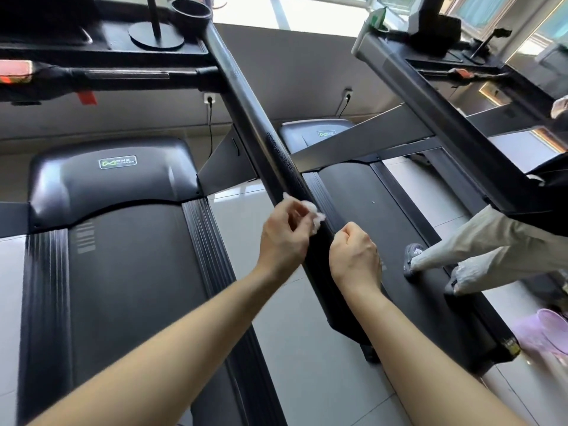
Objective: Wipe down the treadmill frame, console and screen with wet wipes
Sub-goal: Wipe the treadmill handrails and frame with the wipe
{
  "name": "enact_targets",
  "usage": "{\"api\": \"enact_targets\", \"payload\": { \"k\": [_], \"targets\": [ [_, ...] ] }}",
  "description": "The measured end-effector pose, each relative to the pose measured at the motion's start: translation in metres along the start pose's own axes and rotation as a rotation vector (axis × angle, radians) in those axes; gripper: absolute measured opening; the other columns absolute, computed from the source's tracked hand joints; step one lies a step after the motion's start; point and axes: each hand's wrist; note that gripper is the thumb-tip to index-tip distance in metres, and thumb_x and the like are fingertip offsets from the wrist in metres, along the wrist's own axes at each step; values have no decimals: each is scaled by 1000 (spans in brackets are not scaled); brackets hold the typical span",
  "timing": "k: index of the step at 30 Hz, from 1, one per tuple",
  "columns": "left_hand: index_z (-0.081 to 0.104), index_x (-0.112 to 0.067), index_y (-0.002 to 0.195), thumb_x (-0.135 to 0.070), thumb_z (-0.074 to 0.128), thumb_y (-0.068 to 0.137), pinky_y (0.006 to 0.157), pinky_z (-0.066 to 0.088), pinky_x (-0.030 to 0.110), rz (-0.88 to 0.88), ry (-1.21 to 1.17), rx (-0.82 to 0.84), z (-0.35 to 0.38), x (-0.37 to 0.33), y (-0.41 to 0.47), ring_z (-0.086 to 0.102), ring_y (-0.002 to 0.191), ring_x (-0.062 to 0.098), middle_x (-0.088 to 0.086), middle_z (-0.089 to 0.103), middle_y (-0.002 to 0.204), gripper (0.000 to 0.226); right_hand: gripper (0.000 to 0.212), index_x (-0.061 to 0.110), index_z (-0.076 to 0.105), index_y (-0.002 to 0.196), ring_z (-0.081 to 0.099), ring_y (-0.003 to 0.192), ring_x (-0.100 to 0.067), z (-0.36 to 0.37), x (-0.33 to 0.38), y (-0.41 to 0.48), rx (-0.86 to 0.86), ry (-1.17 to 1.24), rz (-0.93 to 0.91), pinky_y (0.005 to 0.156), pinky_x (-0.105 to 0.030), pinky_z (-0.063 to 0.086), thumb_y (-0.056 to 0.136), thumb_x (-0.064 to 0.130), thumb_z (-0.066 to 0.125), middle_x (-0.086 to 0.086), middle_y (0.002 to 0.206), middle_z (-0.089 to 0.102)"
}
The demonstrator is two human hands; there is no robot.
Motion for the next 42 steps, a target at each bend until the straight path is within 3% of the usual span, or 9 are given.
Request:
{"api": "enact_targets", "payload": {
  "k": [4,7,13,20,23,30,34,37,42],
  "targets": [
    [53,-17,93,-20,57,103,59,38,27,-141,-144,-170,-13,10,54,44,57,7,-7,58,74,11,23,12,57,92,47,86,-31,-2,3,-3,5,-30,17,75,-36,32,100,18,36,-5,90,58],
    [48,-14,93,-8,45,108,57,39,23,-128,-114,-103,-8,13,24,42,58,6,-5,51,74,16,23,12,56,92,47,87,-32,-1,3,-2,4,-26,19,75,-37,33,100,18,36,-5,90,57],
    [51,-13,92,-11,50,107,70,50,32,-179,-192,35,9,23,-56,50,68,9,-11,55,73,15,23,13,57,93,47,87,-31,1,2,-1,-7,-24,6,76,-36,33,101,20,37,-5,91,57],
    [45,-17,88,-15,47,109,60,42,13,-228,-284,-259,-11,19,71,41,52,0,-7,49,68,22,23,12,54,87,50,85,-31,2,2,-2,-19,-27,23,74,-36,34,100,17,35,-4,85,58],
    [43,-17,84,-17,46,110,49,32,15,-265,-256,-301,-15,28,73,35,47,0,-12,45,61,26,23,13,53,86,50,84,-31,3,3,-1,-18,-27,25,74,-36,35,99,17,35,-3,84,57],
    [46,-8,92,-18,39,112,58,41,21,-265,-217,-103,10,45,-26,39,63,11,2,43,73,23,22,12,53,88,50,86,-34,3,5,-2,-20,-47,25,75,-38,36,99,18,35,-7,88,59],
    [45,-12,88,-12,40,110,57,40,20,-309,-193,-224,-2,51,30,40,61,10,0,44,73,22,22,13,52,86,52,86,-34,4,5,-2,-27,-52,19,75,-39,38,99,18,35,-7,89,62],
    [46,-20,83,-18,45,108,67,41,30,-380,-162,-277,-18,70,93,44,67,15,-2,48,74,24,21,15,50,84,52,86,-33,4,5,-1,-29,-54,21,75,-39,38,98,18,35,-7,89,62],
    [48,-23,72,-7,45,102,48,32,18,-589,-538,-197,-28,76,113,34,46,7,-8,40,51,34,21,16,47,79,52,85,-33,3,3,-1,-20,-32,18,74,-39,39,96,18,35,-5,82,59]
  ]
}}
Point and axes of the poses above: each hand's wrist, its own y-axis towards the middle knuckle, its own z-axis out of the palm, x = y × z
